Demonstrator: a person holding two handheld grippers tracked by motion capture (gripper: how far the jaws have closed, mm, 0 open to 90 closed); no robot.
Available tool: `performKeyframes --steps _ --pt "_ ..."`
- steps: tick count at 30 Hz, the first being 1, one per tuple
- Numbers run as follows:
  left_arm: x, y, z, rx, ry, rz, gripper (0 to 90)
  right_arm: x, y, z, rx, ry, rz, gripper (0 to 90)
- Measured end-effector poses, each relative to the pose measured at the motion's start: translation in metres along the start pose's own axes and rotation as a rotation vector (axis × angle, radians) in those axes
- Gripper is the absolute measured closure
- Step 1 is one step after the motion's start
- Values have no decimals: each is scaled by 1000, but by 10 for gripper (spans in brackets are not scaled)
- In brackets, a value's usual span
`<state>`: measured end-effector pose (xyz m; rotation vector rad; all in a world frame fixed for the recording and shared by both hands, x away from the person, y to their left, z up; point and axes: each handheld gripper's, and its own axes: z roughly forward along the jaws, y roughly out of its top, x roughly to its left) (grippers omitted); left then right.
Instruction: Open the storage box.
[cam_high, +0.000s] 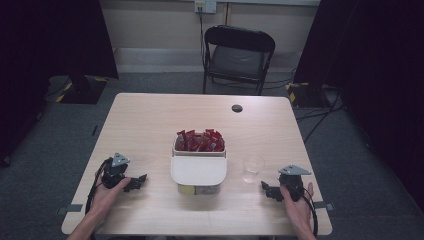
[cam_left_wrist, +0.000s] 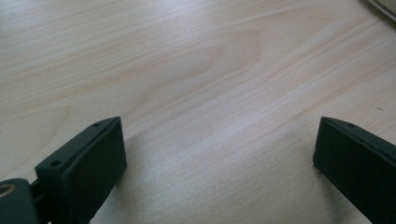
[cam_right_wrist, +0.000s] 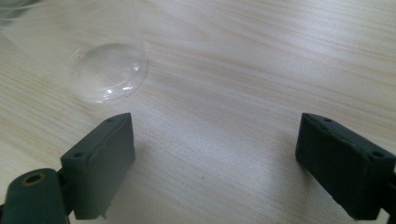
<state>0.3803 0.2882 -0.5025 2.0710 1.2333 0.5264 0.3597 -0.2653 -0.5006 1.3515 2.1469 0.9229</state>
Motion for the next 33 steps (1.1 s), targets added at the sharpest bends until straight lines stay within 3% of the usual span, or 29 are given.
performKeyframes --steps 5,11,13,16,26,33 --pt "-2 1 1 -7 2 -22 43 0 0 1 9 -13 13 69" --pt "-1 3 -5 -2 -15 0 176 -1 1 2 25 -36 32 15" --pt "-1 3 -6 11 -15 2 162 0 1 2 26 -36 36 15" --pt "-2 4 -8 -11 -23 -20 162 0 1 2 26 -36 36 14" --pt "-10 8 -17 -29 -121 -44 169 0 1 2 26 -37 36 15" --pt "-17 12 -19 -37 -149 -32 186 0 1 2 27 -37 35 15"
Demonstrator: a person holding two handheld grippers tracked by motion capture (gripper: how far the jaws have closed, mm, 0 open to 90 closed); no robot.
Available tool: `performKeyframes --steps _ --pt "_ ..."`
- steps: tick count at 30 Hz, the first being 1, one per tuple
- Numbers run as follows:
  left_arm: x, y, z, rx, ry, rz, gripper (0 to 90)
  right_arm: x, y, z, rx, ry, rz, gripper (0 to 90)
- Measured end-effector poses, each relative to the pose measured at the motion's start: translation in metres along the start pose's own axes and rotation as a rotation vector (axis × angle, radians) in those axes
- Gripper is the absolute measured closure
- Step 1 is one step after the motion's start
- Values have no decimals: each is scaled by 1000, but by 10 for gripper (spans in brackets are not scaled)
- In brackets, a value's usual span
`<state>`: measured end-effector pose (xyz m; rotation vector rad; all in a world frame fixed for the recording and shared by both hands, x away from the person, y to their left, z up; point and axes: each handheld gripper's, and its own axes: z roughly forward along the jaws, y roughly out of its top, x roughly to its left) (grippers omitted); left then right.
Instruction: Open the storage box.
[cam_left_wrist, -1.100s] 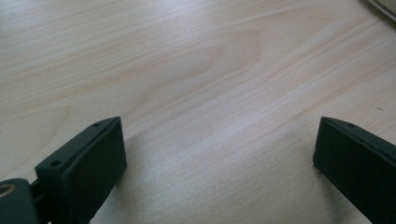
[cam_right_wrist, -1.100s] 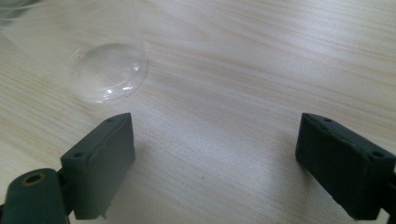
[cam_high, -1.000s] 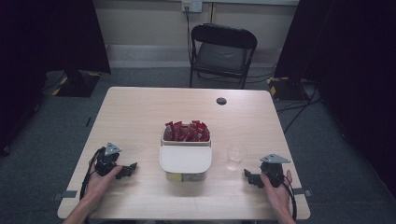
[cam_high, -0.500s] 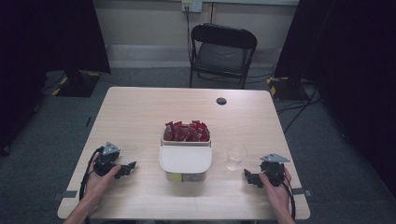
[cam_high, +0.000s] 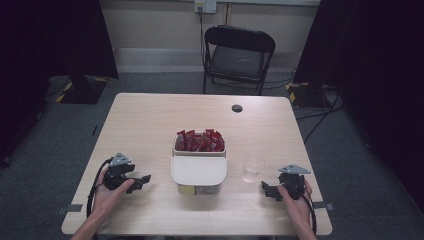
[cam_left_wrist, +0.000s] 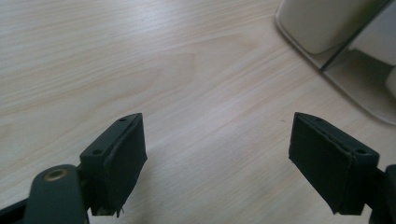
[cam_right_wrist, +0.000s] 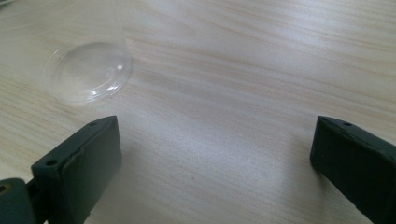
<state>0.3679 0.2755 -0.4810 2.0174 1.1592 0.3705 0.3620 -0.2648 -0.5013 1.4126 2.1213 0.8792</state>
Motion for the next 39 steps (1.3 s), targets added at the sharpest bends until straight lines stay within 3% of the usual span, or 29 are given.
performKeyframes --steps 11,16,27,39 --pt "-14 4 -2 -27 -71 7 186 0 0 0 0 0 0 15" --pt "-24 7 0 -25 -113 40 187 0 0 0 0 0 0 15" --pt "-35 12 1 -58 -172 42 186 0 0 0 0 0 0 14" --pt "-54 16 2 -44 -216 91 185 0 0 0 0 2 -2 15"
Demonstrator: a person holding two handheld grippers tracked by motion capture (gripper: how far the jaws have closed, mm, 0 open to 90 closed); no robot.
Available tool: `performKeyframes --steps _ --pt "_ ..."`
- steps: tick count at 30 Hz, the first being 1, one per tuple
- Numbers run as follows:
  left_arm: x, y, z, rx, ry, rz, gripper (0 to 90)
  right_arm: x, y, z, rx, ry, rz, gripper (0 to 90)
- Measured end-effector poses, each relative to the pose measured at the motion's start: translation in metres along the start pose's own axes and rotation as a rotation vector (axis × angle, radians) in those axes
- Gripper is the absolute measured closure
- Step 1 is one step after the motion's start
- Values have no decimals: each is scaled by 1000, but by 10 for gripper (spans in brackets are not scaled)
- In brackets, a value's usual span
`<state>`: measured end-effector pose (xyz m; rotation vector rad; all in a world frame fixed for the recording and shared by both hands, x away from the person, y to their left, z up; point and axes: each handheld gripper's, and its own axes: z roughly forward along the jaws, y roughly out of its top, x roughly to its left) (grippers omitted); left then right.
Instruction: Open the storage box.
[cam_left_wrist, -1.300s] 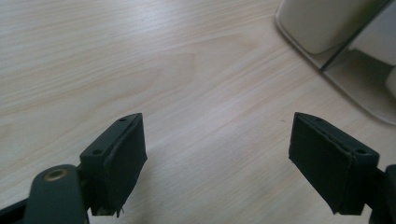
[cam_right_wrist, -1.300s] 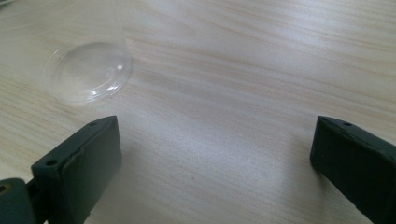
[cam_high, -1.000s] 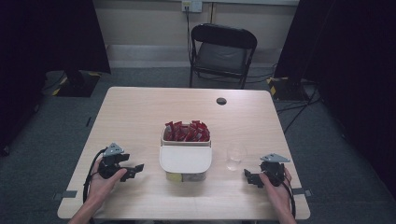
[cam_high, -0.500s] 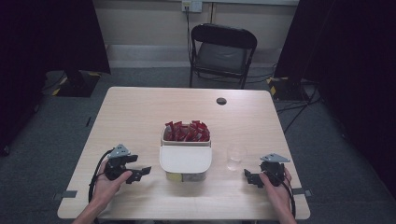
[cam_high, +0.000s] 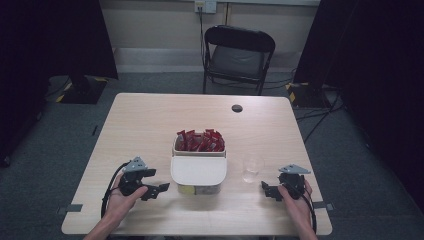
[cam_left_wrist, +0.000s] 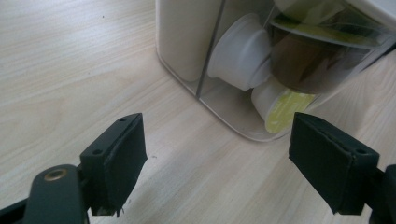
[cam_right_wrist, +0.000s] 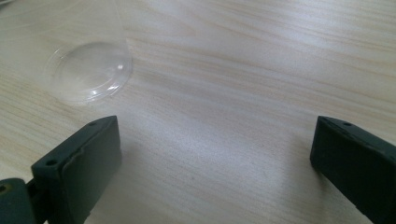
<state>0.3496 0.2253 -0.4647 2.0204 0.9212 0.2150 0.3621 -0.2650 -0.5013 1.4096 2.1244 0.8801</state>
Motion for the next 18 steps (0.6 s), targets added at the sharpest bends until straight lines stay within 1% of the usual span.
performKeyframes --steps 6,7,8,9,11,13,18 --pt "-6 3 2 -13 -14 14 185 0 0 0 0 0 0 15" --pt "-8 4 2 -11 -18 22 185 0 0 0 0 0 0 15" --pt "-9 4 2 -20 -28 25 185 0 0 0 0 0 0 15" --pt "-10 5 2 -18 -27 27 185 0 0 0 0 0 0 15" --pt "-14 6 3 -34 -43 41 184 0 0 0 0 0 0 15" --pt "-15 7 3 -32 -42 44 183 0 0 0 0 0 0 15" --pt "-21 11 7 -39 -57 50 183 0 0 0 0 0 0 15"
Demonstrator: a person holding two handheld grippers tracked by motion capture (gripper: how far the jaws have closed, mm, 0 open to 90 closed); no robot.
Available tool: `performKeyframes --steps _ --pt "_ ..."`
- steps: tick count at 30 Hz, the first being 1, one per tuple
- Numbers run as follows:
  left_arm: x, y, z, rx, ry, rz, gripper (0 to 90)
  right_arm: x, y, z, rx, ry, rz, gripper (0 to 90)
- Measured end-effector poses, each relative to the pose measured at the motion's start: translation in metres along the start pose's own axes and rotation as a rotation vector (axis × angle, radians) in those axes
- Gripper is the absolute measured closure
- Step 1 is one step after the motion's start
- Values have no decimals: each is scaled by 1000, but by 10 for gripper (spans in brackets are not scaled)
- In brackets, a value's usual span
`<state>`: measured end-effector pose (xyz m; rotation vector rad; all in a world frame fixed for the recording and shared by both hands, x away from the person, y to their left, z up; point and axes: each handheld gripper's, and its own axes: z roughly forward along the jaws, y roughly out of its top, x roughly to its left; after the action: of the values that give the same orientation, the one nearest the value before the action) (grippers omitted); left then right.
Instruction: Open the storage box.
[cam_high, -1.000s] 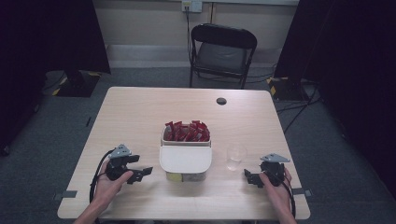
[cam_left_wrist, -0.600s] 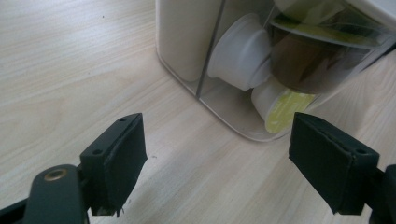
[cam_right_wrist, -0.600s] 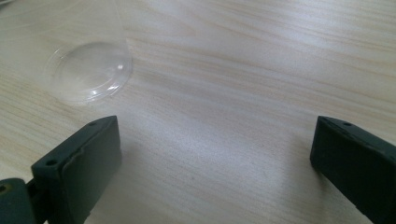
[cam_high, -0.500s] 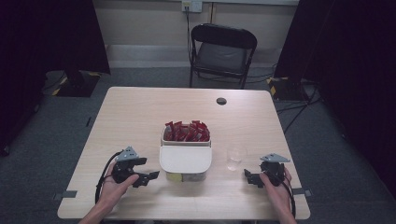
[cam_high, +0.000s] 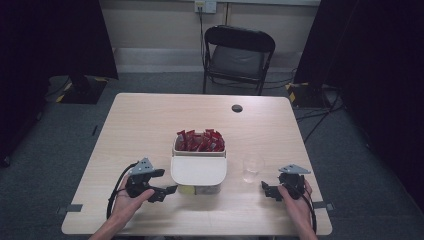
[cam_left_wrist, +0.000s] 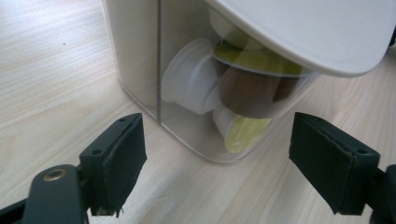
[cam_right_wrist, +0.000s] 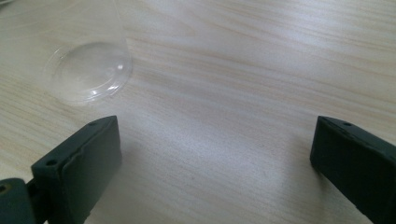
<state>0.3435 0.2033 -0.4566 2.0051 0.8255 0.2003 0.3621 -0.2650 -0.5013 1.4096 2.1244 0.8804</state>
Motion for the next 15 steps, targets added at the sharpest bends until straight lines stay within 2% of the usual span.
performKeyframes --steps 4,9,15 --pt "-1 2 1 0 3 19 183 0 0 0 0 0 0 15" --pt "-2 7 2 -11 -8 8 173 0 0 0 0 0 0 14" --pt "-4 11 1 -20 -11 19 169 0 0 0 0 0 -1 14"
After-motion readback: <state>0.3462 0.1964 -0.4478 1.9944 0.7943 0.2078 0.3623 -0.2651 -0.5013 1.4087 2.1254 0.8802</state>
